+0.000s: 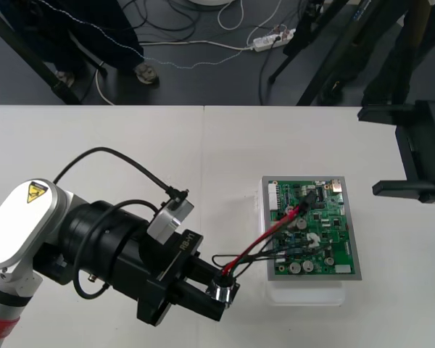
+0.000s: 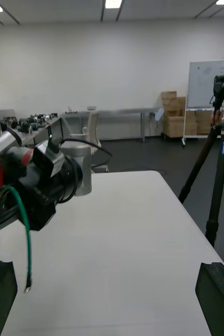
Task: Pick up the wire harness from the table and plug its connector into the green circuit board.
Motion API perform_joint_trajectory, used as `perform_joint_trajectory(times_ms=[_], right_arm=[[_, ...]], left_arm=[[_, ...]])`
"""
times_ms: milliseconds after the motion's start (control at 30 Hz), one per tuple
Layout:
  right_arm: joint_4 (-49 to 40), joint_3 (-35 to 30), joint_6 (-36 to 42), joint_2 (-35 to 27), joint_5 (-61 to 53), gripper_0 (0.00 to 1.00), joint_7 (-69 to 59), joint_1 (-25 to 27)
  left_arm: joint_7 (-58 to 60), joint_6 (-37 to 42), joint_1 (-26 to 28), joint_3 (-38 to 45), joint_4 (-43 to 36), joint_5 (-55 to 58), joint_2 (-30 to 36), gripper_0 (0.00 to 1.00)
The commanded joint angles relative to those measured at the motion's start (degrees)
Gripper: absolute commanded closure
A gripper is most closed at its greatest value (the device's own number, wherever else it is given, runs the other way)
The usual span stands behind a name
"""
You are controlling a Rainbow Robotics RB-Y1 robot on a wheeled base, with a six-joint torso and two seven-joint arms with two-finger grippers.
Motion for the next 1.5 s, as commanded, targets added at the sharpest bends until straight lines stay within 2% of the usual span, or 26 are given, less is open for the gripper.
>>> perform_joint_trajectory(times_ms=[33, 167, 467, 967, 1400, 1500], right_arm=[[2.58, 7.75, -0.14, -4.62, -6.66, 0.0, -2.29, -3.38], [3.81, 11.71, -0.14, -6.55, -10.35, 0.0, -2.9, -3.03], [1.97, 13.82, -0.14, -7.26, -10.88, 0.0, -3.78, -2.86], [-1.81, 21.64, -0.14, -7.08, -16.68, 0.0, -4.4, -5.67], [-4.71, 22.43, -0.14, -3.3, -16.77, 0.0, -5.8, -6.72], [-5.15, 22.7, -0.14, -2.78, -16.77, 0.06, -5.98, -6.72]], left_arm=[[2.16, -1.58, 0.8, -2.86, -3.02, 1.2, -1.62, 1.0], [2.6, -1.58, 0.8, -2.86, -3.55, 1.03, -1.71, 1.0], [2.95, -1.58, 1.86, -0.75, -3.46, 1.12, -1.71, 1.0], [4.09, -1.58, 1.94, -0.49, -3.46, 0.76, -1.71, 1.0], [4.18, -1.58, 2.03, 0.92, -3.46, 0.76, -2.15, 1.0], [4.35, -1.58, 2.03, 0.92, -3.46, 0.76, -2.5, 1.0]])
